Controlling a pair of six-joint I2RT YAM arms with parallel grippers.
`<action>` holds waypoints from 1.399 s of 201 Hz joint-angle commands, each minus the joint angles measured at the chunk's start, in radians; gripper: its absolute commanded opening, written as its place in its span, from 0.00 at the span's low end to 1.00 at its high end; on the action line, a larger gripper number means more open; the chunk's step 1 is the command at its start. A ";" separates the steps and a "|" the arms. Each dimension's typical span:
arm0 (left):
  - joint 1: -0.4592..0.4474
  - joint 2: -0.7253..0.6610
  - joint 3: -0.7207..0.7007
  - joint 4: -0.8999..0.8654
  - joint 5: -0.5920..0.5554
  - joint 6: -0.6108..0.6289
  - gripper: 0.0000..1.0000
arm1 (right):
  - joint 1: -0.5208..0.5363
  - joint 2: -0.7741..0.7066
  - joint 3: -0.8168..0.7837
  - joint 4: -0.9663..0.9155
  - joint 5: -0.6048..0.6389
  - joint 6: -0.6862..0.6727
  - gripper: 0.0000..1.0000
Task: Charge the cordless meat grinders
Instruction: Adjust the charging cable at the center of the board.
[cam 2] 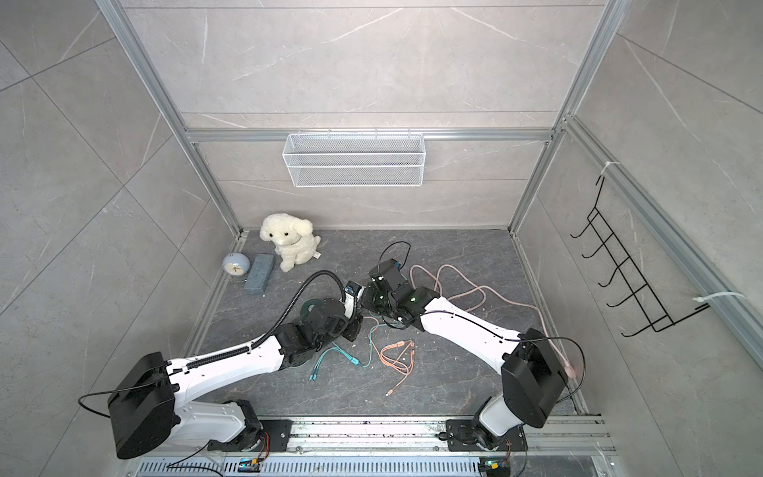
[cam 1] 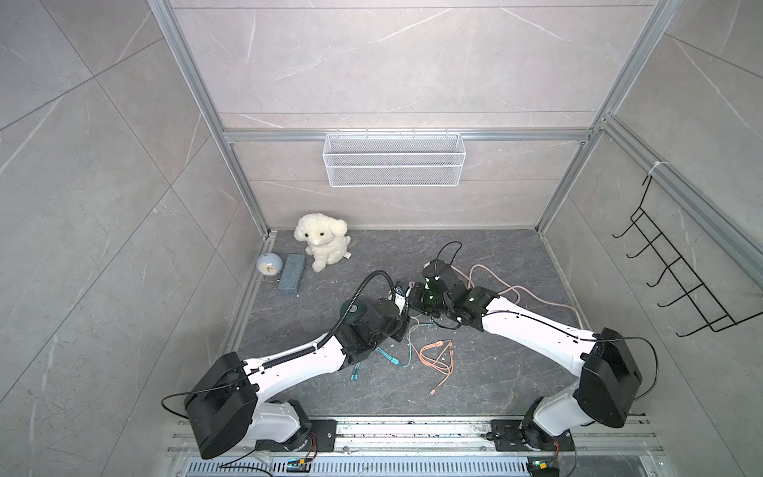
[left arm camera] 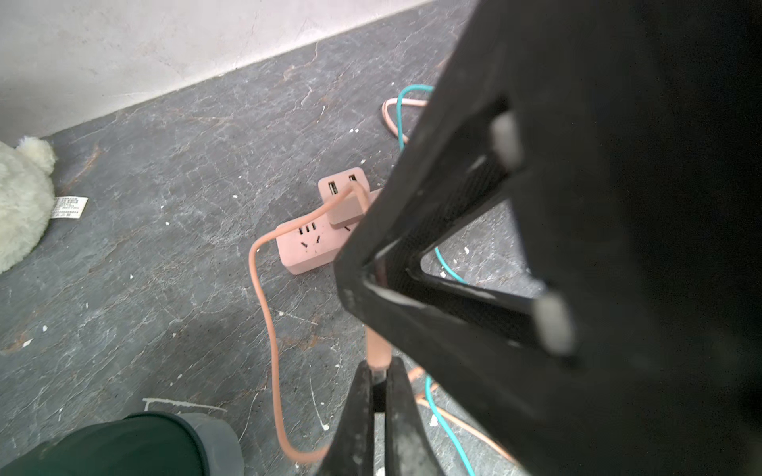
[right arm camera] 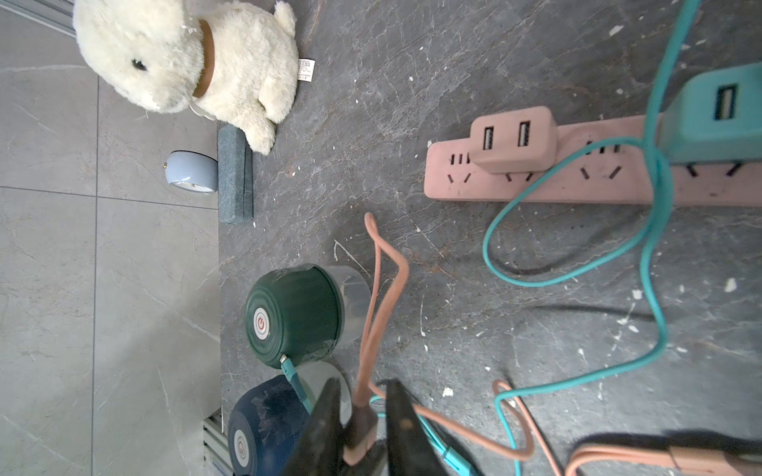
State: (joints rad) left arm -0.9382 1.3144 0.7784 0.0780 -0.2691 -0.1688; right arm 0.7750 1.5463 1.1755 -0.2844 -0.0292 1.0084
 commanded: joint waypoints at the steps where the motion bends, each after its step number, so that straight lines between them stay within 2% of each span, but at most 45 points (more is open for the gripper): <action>1: -0.040 -0.044 0.038 0.164 0.109 0.057 0.00 | 0.006 0.006 -0.033 0.040 -0.004 0.004 0.27; 30: -0.040 -0.038 0.056 0.149 0.111 0.055 0.00 | 0.006 0.002 -0.038 0.052 -0.008 0.003 0.27; 55: -0.040 -0.031 0.070 0.140 0.103 0.055 0.00 | 0.006 0.012 -0.038 0.053 -0.020 0.005 0.20; 84: -0.059 -0.007 0.094 0.099 0.036 0.081 0.00 | 0.007 0.012 -0.025 0.025 -0.014 0.002 0.16; 96: -0.066 0.005 0.103 0.078 0.001 0.089 0.00 | 0.007 0.010 -0.014 0.008 -0.009 -0.008 0.17; 117: -0.070 0.021 0.111 0.048 -0.054 0.088 0.00 | 0.006 0.002 -0.011 -0.014 0.001 -0.014 0.25; 177: -0.074 0.049 0.117 0.012 -0.114 0.070 0.00 | 0.002 -0.043 -0.034 -0.025 0.035 -0.014 0.28; 281: -0.072 0.051 0.096 0.009 -0.105 0.060 0.00 | -0.011 -0.095 -0.071 -0.015 0.041 -0.006 0.23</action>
State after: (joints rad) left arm -1.0164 1.3640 0.8532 0.0616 -0.3550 -0.1055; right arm 0.7650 1.5032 1.1198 -0.2829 0.0051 1.0023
